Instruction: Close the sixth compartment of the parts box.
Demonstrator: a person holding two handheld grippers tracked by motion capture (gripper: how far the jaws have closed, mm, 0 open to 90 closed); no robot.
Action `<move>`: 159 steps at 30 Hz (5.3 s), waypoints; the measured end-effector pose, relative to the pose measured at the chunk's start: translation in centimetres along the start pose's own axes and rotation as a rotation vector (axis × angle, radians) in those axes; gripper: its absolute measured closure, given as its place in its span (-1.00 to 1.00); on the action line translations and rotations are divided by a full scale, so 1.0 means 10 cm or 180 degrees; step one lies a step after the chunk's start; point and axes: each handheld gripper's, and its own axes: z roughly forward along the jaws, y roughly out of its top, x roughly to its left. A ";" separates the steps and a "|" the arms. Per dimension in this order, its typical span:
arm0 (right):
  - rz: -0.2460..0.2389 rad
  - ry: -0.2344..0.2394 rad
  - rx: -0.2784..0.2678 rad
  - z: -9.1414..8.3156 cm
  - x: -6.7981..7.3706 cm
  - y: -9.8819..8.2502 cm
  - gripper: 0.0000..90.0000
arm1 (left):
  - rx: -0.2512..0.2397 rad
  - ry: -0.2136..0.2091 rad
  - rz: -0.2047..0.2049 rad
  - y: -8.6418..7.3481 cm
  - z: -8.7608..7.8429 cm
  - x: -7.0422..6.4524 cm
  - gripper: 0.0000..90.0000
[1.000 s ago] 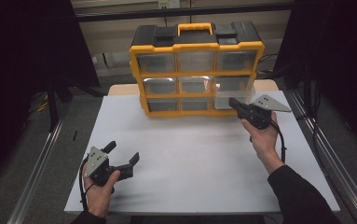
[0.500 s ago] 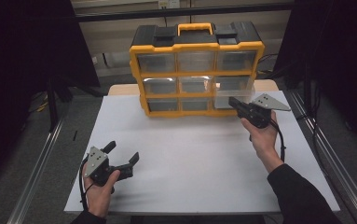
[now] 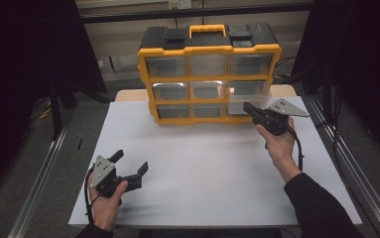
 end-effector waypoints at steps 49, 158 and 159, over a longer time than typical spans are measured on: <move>-0.0029 -0.0040 -0.0004 0.08 -0.05 -0.01 1.00 | 0.0018 0.0009 0.0009 0.00 -0.01 0.01 -0.93; 0.0234 -0.0257 -0.0018 0.43 -0.27 0.03 1.00 | 0.0038 0.0001 -0.0025 -0.01 0.00 0.01 -0.92; 0.0210 -0.0256 -0.0005 0.43 -0.27 0.04 1.00 | 0.0041 -0.0001 -0.0024 -0.01 0.00 0.01 -0.92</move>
